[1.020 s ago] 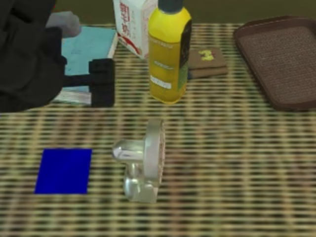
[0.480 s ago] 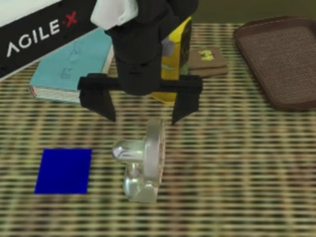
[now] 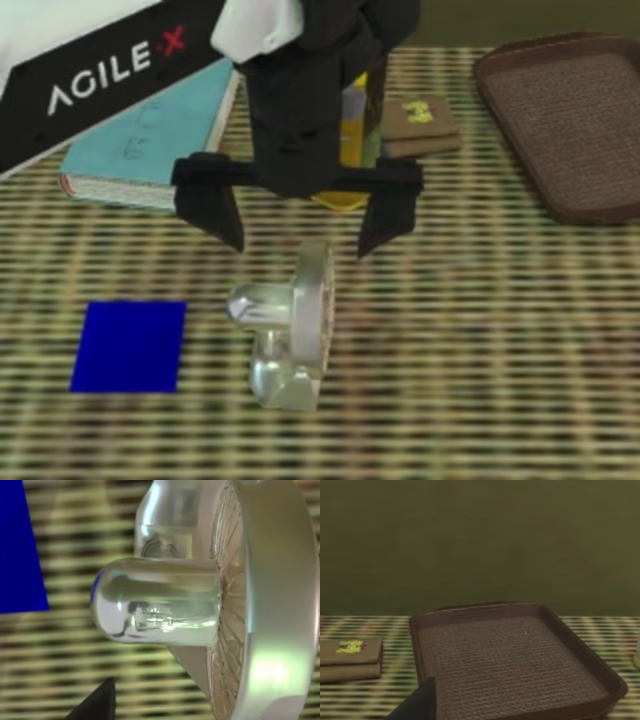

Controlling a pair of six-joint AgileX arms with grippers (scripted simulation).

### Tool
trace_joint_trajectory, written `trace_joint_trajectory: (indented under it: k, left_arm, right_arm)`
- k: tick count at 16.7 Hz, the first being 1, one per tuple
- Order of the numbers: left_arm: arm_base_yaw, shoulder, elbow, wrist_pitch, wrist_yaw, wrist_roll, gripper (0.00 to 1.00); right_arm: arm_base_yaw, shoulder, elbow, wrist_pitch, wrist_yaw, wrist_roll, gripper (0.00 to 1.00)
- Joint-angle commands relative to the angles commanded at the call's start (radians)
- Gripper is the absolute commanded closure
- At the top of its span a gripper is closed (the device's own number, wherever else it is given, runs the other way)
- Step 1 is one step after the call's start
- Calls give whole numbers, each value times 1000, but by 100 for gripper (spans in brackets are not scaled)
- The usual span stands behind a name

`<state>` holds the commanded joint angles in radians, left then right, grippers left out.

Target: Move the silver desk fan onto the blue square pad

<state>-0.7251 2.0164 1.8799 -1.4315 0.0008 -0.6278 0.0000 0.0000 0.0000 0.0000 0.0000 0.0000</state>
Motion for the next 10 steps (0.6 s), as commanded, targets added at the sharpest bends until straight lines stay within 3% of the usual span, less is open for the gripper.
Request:
trace_joint_trajectory:
  k: [10]
  left_arm:
    - [-3, 1, -194, 193, 0, 0, 0]
  right_arm:
    - [0, 0, 0, 0, 0, 0, 0]
